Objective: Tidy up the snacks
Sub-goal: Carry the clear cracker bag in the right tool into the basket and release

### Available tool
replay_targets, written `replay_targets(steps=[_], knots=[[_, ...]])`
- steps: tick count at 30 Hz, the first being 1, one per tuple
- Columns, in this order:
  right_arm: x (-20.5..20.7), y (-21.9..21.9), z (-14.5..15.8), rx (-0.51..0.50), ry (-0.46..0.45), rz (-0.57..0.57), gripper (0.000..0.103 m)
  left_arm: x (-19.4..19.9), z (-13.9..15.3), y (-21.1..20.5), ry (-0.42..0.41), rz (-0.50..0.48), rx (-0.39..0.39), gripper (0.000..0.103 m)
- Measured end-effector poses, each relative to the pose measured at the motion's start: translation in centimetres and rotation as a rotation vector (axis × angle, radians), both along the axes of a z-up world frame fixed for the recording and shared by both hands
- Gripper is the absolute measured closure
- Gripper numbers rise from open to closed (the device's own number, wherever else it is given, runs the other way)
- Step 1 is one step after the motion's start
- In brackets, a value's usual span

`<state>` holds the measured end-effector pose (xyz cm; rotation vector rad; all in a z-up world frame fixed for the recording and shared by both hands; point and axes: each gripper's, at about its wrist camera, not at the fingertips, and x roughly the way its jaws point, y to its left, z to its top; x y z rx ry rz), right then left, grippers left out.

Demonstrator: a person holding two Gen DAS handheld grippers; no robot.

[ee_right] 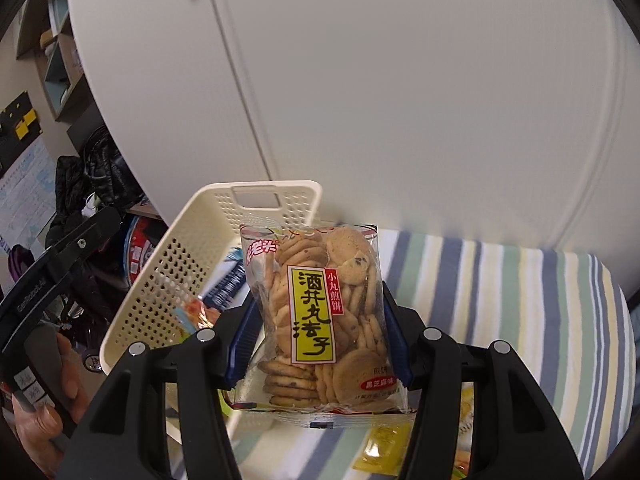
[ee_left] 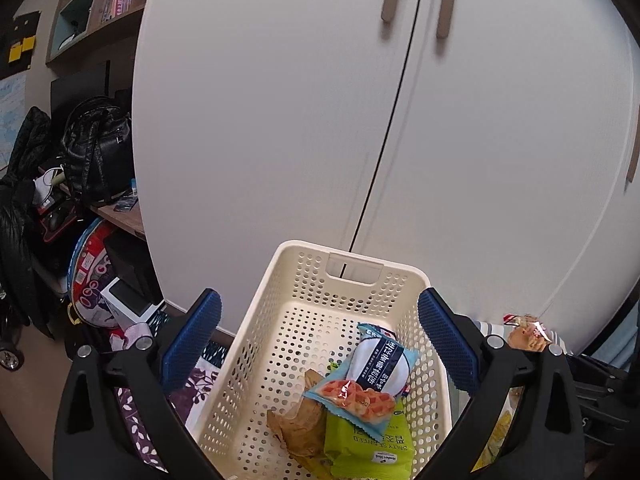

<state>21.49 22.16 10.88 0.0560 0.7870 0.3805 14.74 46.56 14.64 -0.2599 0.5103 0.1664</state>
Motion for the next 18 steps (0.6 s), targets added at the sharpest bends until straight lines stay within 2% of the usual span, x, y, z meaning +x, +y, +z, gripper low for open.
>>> replay_targets(steps=[8, 11, 18], knots=[[2.4, 4.8, 0.8, 0.011, 0.005, 0.047, 0.048, -1.8, 0.8, 3.7, -0.012, 0.124, -0.001, 0.003], [3.7, 6.5, 0.5, 0.020, 0.018, 0.059, 0.048, -1.8, 0.8, 4.1, -0.021, 0.121, -0.024, 0.003], [5.3, 7.9, -0.2, 0.035, 0.060, 0.069, 0.044, -1.5, 0.5, 3.8, -0.012, 0.104, -0.014, 0.003]])
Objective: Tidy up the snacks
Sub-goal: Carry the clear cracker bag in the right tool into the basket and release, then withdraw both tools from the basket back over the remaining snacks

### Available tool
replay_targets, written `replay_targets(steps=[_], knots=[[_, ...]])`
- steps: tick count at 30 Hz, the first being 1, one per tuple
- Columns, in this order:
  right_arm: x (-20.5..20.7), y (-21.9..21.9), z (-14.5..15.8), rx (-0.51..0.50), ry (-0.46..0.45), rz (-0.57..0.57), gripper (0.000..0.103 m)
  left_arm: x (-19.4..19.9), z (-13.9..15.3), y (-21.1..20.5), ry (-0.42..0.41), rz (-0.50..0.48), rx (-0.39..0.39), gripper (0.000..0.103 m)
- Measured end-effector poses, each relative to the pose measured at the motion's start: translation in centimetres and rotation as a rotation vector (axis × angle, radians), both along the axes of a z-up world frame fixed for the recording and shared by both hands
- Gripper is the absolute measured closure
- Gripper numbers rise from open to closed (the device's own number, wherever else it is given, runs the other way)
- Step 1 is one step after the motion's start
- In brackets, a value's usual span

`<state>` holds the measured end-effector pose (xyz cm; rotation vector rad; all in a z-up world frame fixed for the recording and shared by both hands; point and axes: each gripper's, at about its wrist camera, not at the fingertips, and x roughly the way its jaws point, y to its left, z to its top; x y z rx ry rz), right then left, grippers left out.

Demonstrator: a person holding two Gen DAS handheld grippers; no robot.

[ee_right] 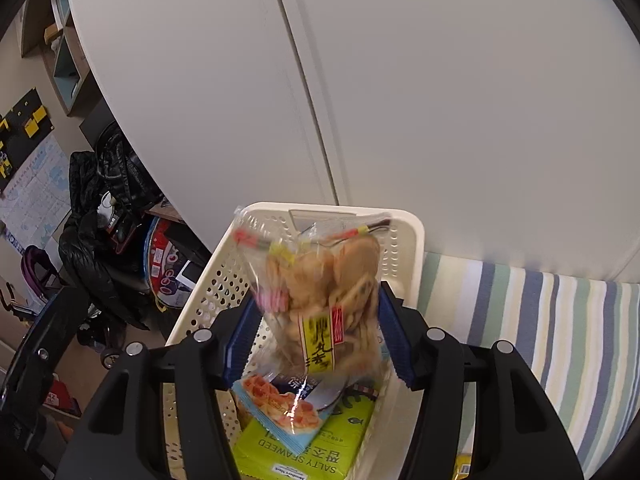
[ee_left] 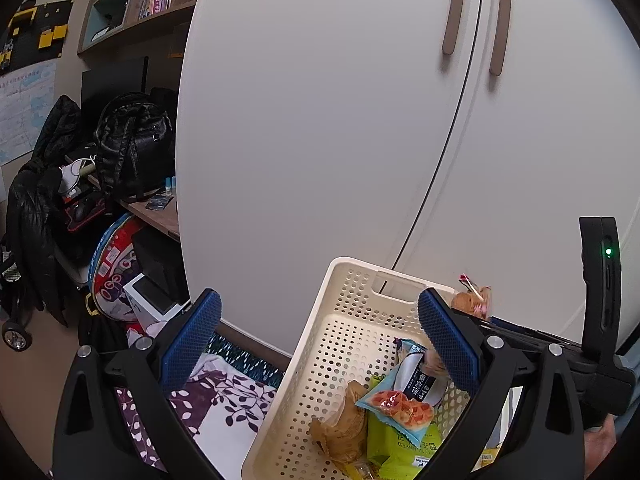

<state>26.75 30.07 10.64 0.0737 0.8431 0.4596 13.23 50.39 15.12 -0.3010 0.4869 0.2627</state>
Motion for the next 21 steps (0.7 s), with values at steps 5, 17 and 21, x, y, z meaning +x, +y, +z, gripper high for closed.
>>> replay_targets(steps=[5, 17, 21], knots=[[-0.7, -0.7, 0.4, -0.011, -0.029, -0.004, 0.043, 0.0, -0.1, -0.2, -0.002, -0.014, -0.013, 0.003], [-2.2, -3.4, 1.2, 0.003, -0.054, -0.015, 0.043, 0.1, 0.0, -1.1, -0.010, -0.050, -0.025, 0.003], [-2.8, -5.1, 1.0, -0.001, -0.053, -0.037, 0.042, 0.3, 0.2, -2.1, -0.015, -0.086, -0.026, 0.003]])
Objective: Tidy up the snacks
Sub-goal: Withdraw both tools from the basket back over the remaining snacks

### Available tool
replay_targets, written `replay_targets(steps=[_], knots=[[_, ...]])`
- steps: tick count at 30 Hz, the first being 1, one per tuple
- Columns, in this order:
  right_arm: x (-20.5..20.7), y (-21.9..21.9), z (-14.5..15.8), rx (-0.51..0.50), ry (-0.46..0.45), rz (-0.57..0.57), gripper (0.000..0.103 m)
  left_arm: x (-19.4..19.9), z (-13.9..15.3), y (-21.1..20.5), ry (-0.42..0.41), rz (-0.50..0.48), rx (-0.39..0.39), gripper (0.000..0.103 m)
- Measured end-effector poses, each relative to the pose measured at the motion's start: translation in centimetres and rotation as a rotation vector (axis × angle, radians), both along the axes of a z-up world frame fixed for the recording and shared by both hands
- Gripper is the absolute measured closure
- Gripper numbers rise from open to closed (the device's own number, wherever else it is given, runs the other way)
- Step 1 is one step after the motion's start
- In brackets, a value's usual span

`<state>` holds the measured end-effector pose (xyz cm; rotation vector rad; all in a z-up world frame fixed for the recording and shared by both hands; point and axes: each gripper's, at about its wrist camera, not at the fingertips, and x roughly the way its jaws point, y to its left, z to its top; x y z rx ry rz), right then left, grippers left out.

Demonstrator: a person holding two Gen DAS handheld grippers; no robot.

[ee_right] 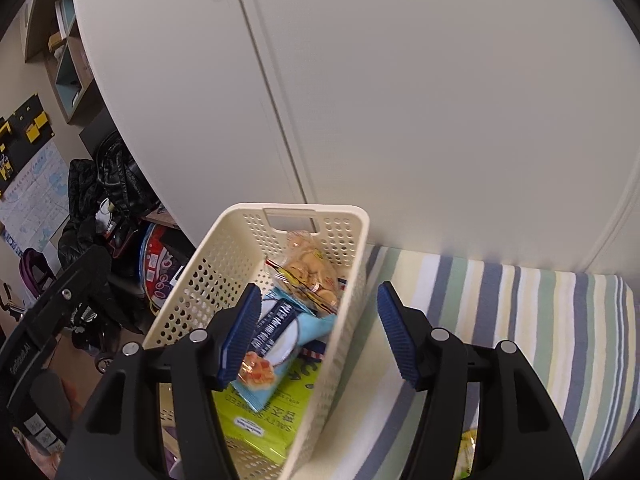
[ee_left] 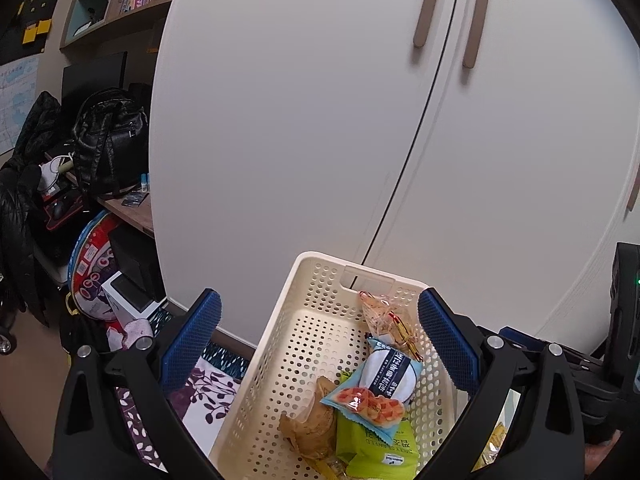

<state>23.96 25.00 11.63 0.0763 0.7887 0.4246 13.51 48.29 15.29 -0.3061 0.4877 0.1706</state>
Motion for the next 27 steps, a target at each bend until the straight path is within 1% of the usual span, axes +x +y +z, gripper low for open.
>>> replay_targets(steps=[2, 8, 10, 11, 16, 23, 27], knots=[[-0.3, -1.3, -0.2, -0.001, 0.005, -0.018, 0.042, 0.1, 0.2, -0.7, -0.003, -0.014, 0.014, 0.003], [-1.5, -5.9, -1.4, -0.020, 0.034, -0.090, 0.041, 0.5, 0.6, -3.7, -0.016, -0.107, 0.034, 0.003], [-2.1, -7.6, -2.0, -0.027, 0.050, -0.123, 0.036, 0.5, 0.7, -4.8, -0.021, -0.140, 0.032, 0.003], [-2.4, -8.5, -2.3, -0.028, 0.059, -0.138, 0.036, 0.5, 0.8, -5.4, -0.024, -0.159, 0.033, 0.003], [-4.5, -13.0, -4.2, -0.017, 0.114, -0.211, 0.036, 0.1, 1.5, -8.8, -0.039, -0.236, 0.082, 0.003], [-7.8, -17.5, -6.1, -0.001, 0.156, -0.279, 0.036, -0.1, 1.5, -12.8, -0.034, -0.349, 0.100, 0.003], [-9.9, -19.4, -7.2, 0.016, 0.177, -0.314, 0.036, 0.1, 1.1, -14.8, -0.018, -0.427, 0.079, 0.003]])
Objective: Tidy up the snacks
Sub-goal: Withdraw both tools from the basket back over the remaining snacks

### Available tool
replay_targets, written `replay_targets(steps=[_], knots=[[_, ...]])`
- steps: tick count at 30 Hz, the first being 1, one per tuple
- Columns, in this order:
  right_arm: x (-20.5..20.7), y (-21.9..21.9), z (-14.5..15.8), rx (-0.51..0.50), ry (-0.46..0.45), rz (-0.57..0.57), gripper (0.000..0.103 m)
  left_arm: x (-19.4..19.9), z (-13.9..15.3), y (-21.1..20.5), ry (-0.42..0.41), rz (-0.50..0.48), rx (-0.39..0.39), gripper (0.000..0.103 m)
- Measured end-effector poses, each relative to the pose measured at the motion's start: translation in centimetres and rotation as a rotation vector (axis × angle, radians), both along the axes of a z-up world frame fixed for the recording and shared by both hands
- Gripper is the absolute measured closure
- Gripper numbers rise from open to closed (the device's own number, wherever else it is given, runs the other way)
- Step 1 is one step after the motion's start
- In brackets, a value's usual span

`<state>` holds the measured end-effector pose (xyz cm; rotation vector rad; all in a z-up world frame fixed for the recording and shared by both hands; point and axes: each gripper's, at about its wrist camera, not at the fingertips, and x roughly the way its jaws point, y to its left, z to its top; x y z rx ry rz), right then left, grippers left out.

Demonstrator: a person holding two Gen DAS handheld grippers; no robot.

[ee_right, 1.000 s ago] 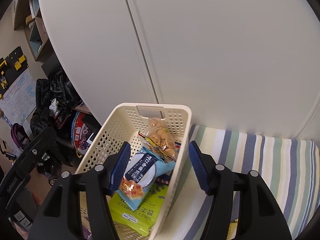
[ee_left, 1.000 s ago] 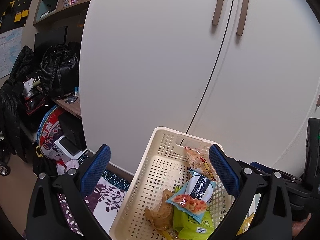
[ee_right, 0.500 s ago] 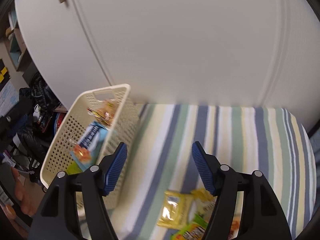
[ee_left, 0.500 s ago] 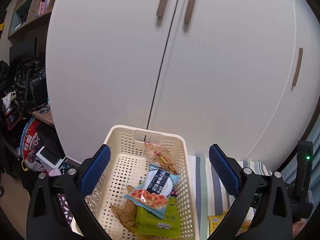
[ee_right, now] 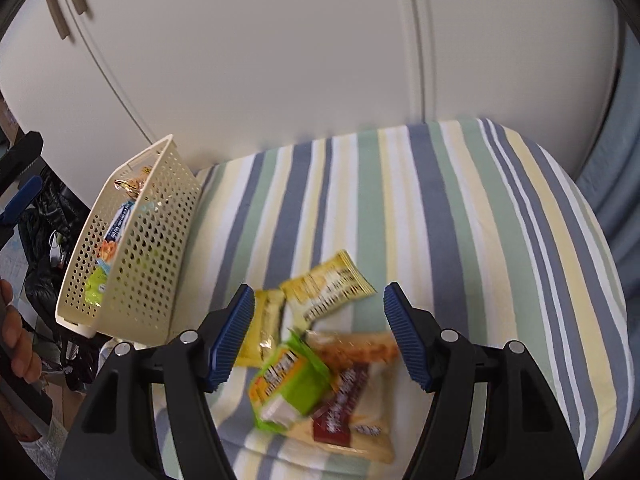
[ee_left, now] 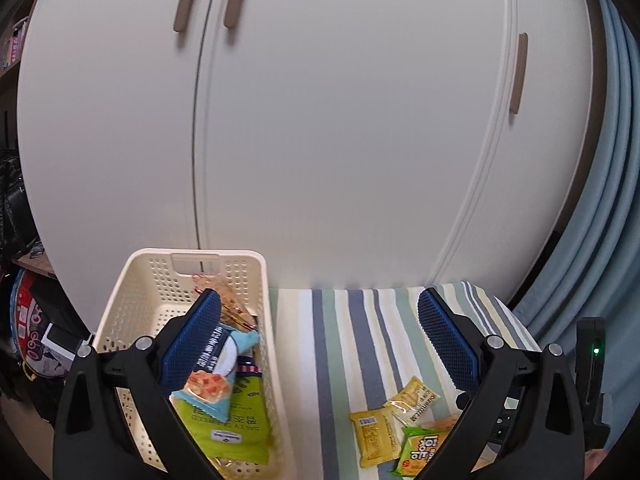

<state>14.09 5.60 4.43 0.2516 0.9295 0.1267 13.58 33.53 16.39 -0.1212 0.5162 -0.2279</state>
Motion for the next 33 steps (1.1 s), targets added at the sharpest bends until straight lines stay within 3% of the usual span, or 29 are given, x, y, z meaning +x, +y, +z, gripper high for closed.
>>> replay_targets(steps=[9, 23, 33], knots=[[-3.7, -2.2, -3.5, -0.043, 0.082, -0.030, 0.036, 0.2, -0.7, -2.8, 0.011, -0.077, 0.029, 0.003], [-3.8, 2.5, -6.9, -0.171, 0.155, 0.106, 0.032, 0.1, -0.2, -3.0, 0.022, -0.087, 0.024, 0.003], [-3.1, -0.4, -7.3, -0.213, 0.173, 0.024, 0.033, -0.1, -0.6, -4.0, 0.022, -0.105, 0.048, 0.003]])
